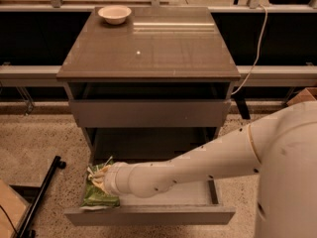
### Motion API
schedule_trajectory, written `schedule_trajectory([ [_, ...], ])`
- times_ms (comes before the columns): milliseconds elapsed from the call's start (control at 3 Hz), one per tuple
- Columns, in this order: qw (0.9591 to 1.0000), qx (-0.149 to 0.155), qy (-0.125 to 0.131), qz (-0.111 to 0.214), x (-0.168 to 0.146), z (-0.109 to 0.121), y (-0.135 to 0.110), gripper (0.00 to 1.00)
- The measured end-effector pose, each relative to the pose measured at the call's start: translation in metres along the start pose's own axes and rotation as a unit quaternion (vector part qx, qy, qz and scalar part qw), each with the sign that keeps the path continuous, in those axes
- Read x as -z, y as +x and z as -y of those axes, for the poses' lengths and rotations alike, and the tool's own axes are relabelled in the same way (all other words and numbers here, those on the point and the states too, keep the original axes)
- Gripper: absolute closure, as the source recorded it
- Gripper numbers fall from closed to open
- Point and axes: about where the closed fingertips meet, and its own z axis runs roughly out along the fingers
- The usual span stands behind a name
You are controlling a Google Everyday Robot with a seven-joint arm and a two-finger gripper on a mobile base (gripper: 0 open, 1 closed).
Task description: Pick green jalapeno chip bag from middle drawer and place on counter
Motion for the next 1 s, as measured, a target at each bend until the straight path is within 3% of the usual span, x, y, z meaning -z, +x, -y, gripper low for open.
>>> schedule_trajectory([
  [333,0.9997,0.014,0.016,-0.010,0.027,-0.037,-0.021,1.00],
  [667,0.9988,0.011,0.027,-0.038,0.055,-0.048,-0.006,1.00],
  [1000,0.9989,0.011,0.027,-0.038,0.055,-0.048,-0.006,1.00],
])
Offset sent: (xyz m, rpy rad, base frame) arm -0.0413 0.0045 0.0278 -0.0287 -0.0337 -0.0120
